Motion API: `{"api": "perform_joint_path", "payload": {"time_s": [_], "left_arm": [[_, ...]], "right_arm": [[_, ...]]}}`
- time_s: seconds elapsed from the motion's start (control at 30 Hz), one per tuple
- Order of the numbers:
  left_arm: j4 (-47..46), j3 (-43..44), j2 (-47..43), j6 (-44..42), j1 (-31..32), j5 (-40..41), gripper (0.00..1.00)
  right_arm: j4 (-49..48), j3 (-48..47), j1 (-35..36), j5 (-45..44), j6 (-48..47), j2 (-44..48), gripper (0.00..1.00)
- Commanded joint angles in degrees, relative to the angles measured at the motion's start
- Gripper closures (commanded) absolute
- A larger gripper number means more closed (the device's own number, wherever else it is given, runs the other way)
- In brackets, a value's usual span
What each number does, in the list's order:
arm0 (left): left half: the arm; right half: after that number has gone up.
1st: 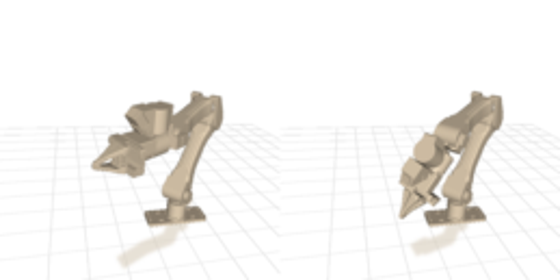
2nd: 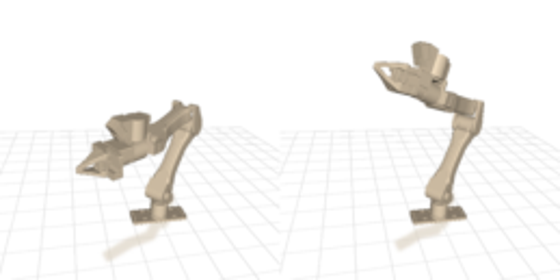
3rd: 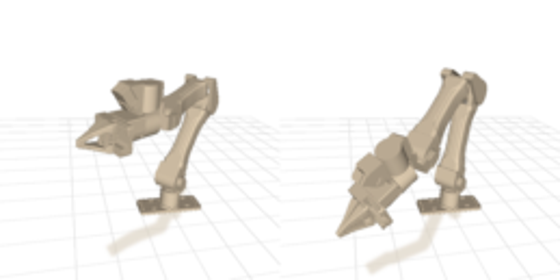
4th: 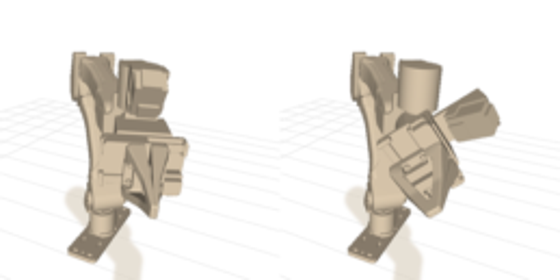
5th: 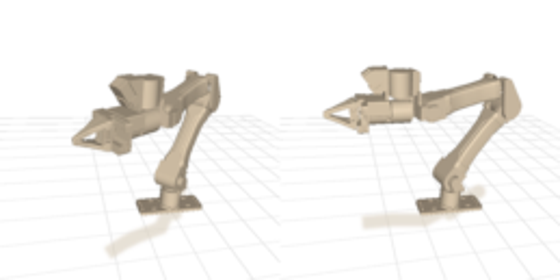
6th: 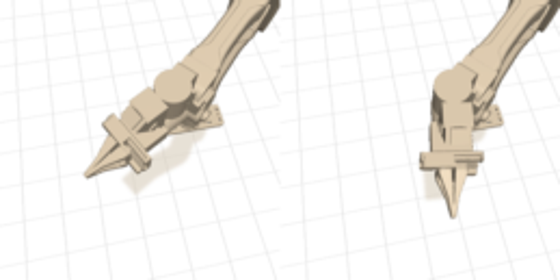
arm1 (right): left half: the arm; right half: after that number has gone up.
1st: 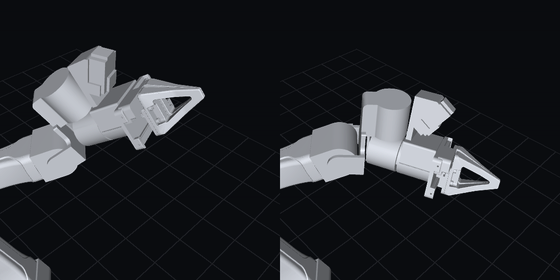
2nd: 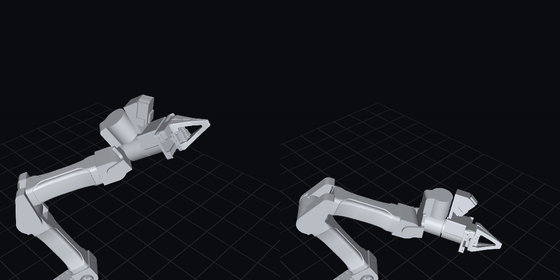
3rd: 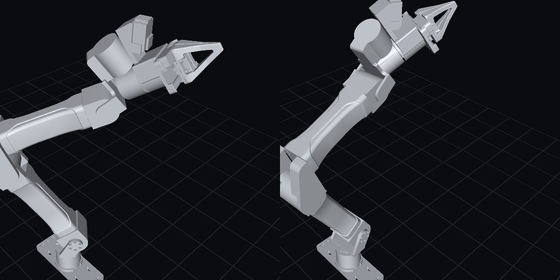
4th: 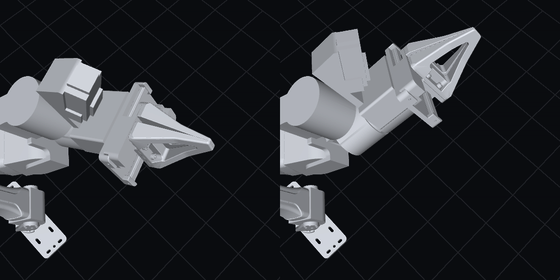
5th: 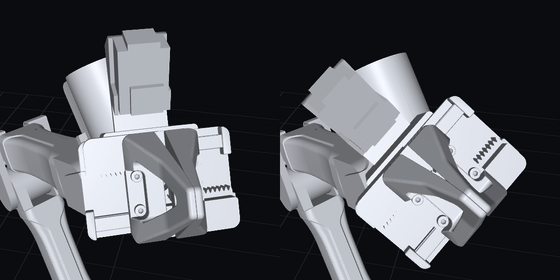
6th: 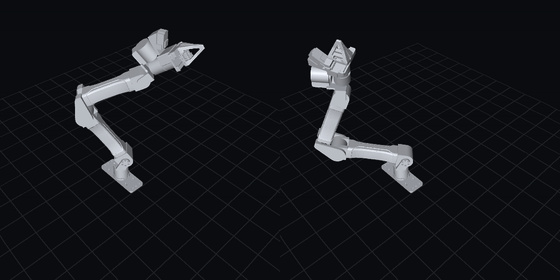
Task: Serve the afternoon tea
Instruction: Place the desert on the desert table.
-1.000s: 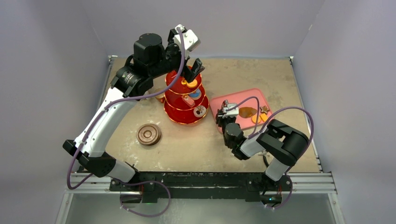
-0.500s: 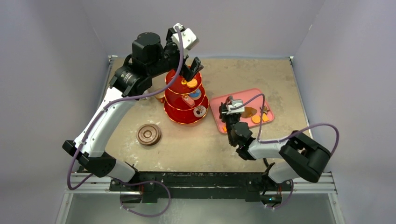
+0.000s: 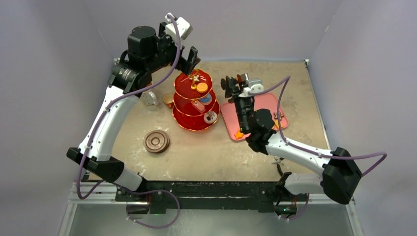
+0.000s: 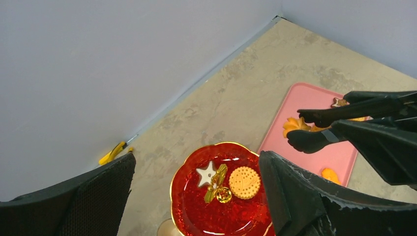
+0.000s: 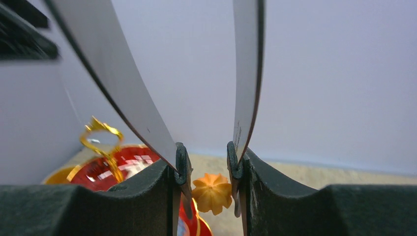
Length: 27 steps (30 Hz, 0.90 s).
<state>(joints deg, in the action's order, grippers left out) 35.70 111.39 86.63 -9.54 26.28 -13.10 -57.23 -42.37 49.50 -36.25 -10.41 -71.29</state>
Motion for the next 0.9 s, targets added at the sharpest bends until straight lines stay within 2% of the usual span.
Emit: {"api": "perform_joint_path", "payload": {"time_s": [0.0,0.17,0.37,0.87], "left_arm": [[-0.88,0.91,-1.52,1.54,-0.78,-0.61,0.04],[-0.94,0.61,-2.23,1.71,-1.30,-0.20,0.04],[-1.03,0.41,-2.68,1.81,-1.50,0.54,0.04],[-1.44,1.26,-2.58,1.98,-1.50,0.18,0.04]], "right_arm": [[4.89,-9.73,0.25,7.68,-1.84,-0.95,0.62],[9.84,-17.18,0.25,14.22,-0.35,-3.75,0.63],[13.18,-18.51,0.49,20.29,4.31,-4.67,0.63],[12.85,-19.59,4.01,20.55,7.30,-8.91,0.59]]}}
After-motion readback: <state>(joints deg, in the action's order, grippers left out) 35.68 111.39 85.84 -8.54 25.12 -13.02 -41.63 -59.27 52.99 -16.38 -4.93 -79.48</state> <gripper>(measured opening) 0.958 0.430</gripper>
